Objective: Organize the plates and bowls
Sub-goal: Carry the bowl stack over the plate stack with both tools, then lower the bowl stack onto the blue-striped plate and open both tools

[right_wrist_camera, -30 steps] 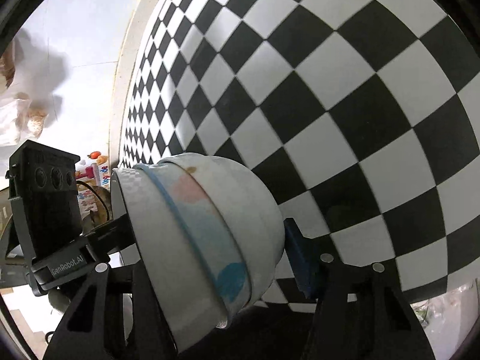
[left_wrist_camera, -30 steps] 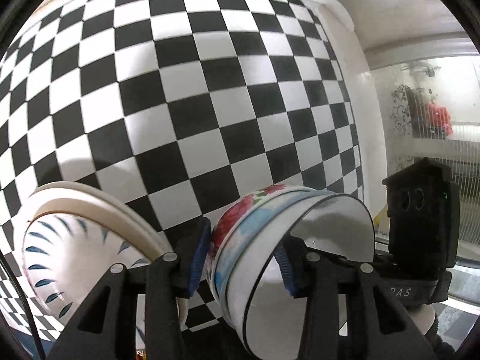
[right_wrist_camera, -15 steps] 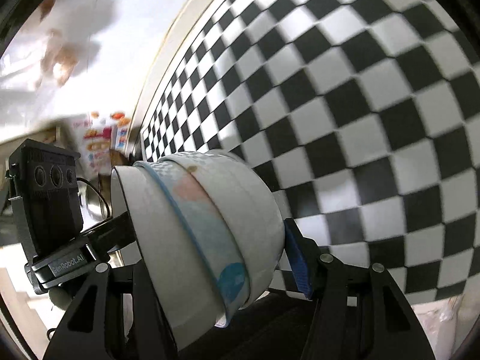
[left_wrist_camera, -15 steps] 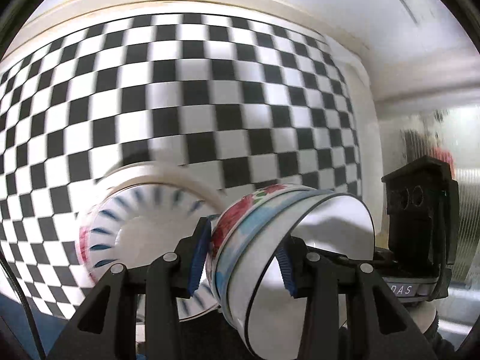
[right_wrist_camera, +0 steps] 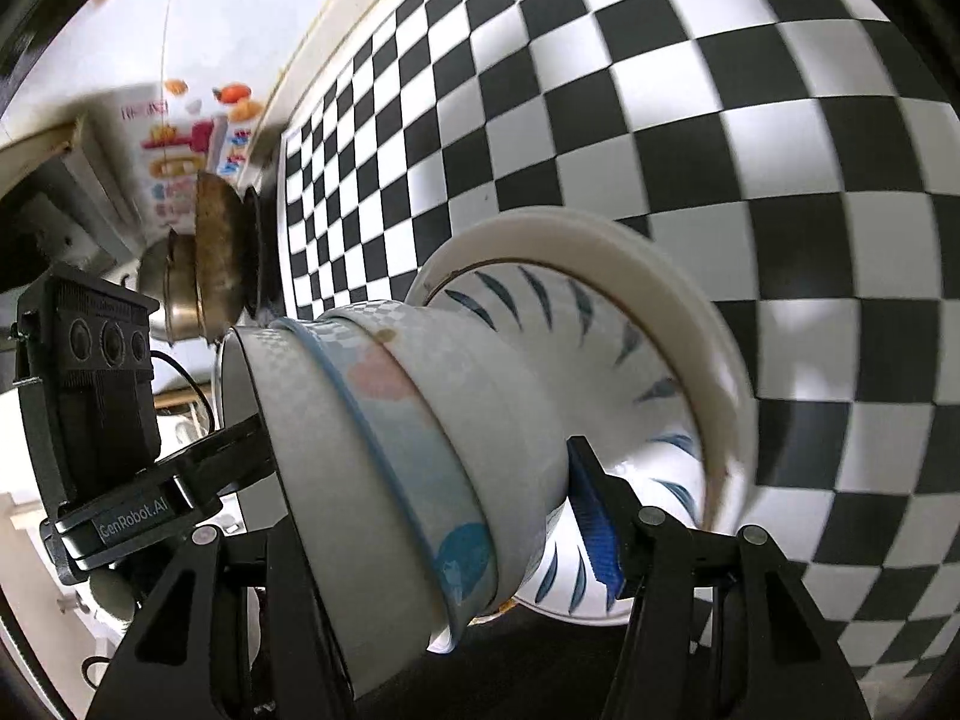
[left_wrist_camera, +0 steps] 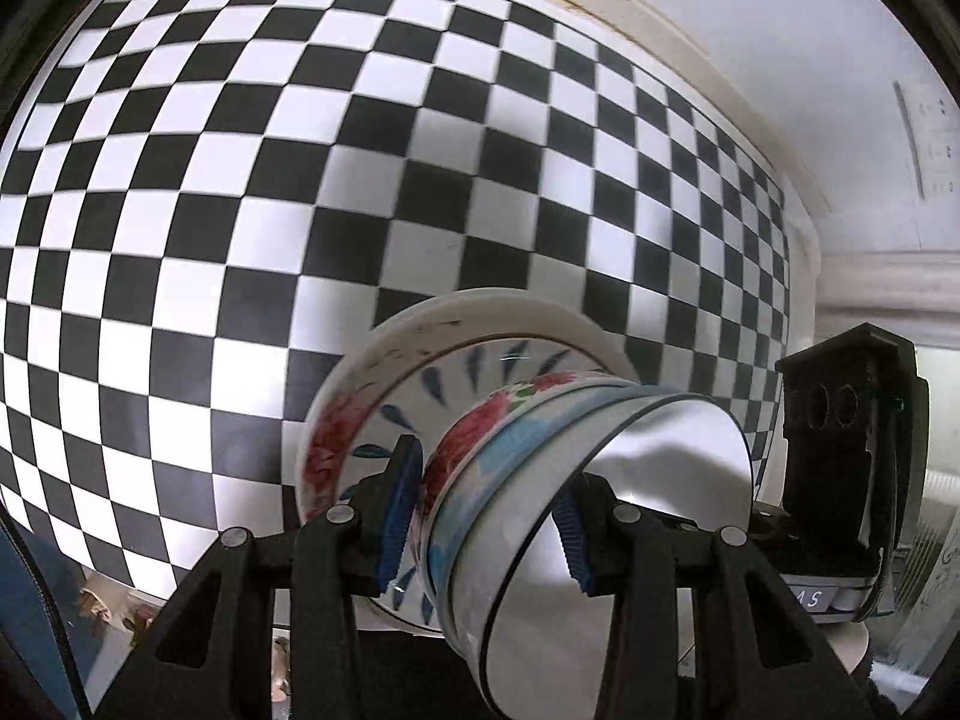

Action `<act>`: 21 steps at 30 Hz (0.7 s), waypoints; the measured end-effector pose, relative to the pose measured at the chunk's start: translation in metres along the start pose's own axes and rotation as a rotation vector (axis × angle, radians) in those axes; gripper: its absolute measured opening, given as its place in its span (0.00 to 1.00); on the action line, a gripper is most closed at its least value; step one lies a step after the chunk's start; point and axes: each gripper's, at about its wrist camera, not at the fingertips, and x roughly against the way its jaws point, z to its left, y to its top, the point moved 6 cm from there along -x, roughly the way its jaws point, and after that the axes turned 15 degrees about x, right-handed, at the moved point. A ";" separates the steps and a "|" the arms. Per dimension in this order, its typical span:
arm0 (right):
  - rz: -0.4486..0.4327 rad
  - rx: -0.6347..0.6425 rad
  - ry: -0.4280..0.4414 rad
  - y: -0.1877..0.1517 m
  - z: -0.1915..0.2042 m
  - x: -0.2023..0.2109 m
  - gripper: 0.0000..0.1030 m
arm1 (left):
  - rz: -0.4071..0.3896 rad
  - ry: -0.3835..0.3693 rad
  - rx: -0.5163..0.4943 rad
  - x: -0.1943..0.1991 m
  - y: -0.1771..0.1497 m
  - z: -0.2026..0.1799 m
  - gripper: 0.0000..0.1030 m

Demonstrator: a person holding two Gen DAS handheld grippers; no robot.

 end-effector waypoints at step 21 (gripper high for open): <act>0.032 -0.018 -0.061 0.003 -0.014 -0.015 0.57 | 0.037 0.037 -0.027 -0.021 0.002 0.006 0.37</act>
